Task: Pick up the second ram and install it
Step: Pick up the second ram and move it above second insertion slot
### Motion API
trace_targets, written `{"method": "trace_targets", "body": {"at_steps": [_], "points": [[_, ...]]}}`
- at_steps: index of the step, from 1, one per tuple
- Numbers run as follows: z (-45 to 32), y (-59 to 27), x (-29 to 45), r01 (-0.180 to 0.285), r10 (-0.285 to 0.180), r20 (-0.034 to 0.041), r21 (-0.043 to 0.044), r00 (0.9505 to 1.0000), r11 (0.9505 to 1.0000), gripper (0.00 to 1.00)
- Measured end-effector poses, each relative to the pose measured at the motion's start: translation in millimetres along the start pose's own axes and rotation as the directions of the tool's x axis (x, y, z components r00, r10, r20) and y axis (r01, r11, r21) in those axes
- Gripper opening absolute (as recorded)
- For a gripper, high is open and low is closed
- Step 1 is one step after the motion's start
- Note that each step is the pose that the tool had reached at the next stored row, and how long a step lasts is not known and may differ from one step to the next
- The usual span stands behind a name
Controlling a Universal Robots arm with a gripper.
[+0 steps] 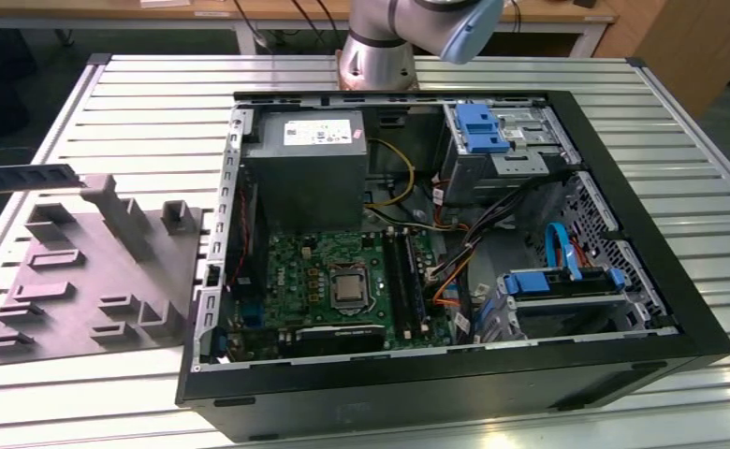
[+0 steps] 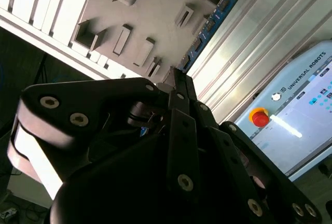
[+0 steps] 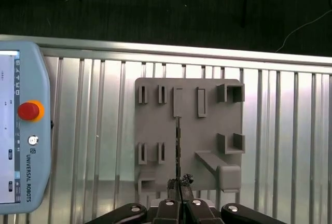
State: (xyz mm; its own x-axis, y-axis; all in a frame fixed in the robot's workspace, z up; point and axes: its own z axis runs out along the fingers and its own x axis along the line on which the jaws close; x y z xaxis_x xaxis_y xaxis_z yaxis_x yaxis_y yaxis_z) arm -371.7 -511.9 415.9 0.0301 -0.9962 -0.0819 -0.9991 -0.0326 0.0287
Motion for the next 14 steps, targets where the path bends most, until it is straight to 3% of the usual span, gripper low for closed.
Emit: {"method": "trace_targets", "body": {"at_steps": [14], "points": [[-1.3,-43.5,1.3,0.000,0.000,0.0000,0.0000,1.0000,1.0000,0.11]]}}
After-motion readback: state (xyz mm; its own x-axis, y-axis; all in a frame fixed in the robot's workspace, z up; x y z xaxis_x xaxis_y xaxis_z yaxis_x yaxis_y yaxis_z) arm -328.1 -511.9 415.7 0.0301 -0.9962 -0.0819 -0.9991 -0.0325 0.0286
